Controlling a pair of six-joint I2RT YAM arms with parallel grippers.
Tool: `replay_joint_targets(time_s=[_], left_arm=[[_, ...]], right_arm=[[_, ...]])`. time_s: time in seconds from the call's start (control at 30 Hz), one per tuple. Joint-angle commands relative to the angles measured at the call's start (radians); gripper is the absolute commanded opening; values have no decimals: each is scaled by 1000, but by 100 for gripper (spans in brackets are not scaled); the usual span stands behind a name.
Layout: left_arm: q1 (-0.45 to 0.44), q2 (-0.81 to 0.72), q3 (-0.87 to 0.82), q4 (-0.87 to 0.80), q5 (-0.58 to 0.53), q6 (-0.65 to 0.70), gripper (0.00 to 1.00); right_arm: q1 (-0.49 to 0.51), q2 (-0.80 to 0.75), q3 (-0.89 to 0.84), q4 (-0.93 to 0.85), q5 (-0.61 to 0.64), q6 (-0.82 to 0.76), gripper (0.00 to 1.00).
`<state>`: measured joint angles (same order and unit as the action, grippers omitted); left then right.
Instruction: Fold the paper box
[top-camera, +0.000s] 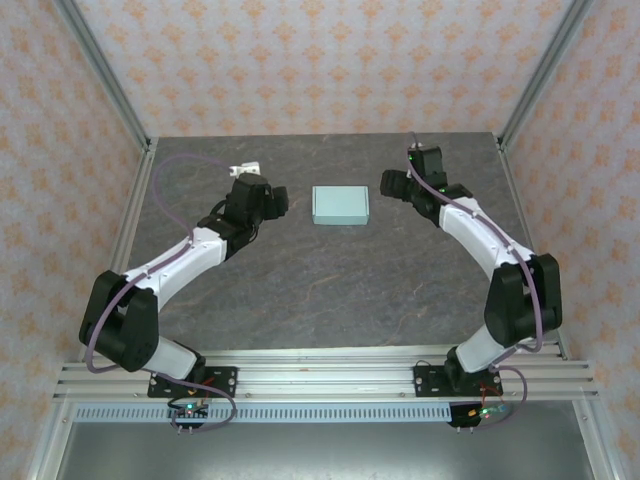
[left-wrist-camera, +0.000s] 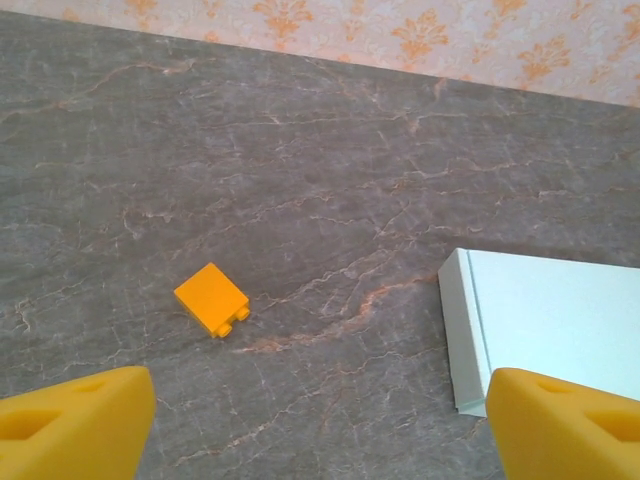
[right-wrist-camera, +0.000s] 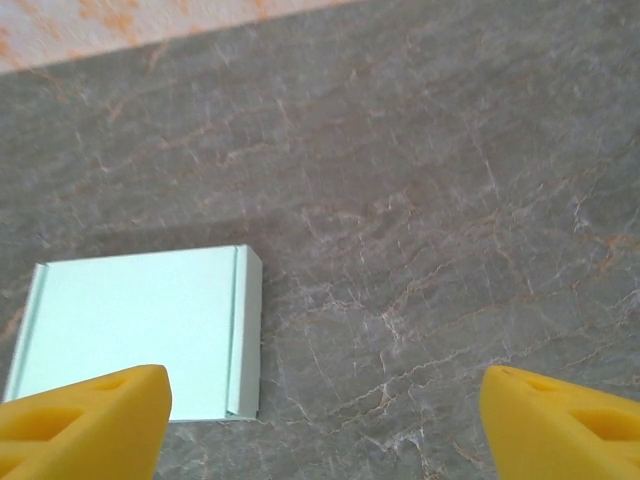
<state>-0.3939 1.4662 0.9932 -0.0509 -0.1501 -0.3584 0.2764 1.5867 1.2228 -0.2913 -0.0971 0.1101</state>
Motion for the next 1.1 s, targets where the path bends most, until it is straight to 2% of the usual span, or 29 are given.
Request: replay_joint_targets(time_s=[0.0,0.13,0.4,0.53,0.63,0.9,1.07], left_arm=[[27,35,-11,17,-30,17,86],[80,113,1,19,35,6,85],[119,324,159,-102,54,31,84],[118,436,303,-189,109,57,76],[115,525,393,-259,73,62,74],[116,634,555,-377,31,93,67],[128,656,586,-412,19,93,67]], right_arm=[[7,24,-3,12,-9,-4,81],[7,38,-22,26,-10,4,80],[18,57,-32,27,-16,13,79],[35,82,-25,26,-18,16,79],[44,95,-16,18,-19,16,78],[52,94,-17,8,-18,11,78],[55,84,-30,7,-9,5,78]])
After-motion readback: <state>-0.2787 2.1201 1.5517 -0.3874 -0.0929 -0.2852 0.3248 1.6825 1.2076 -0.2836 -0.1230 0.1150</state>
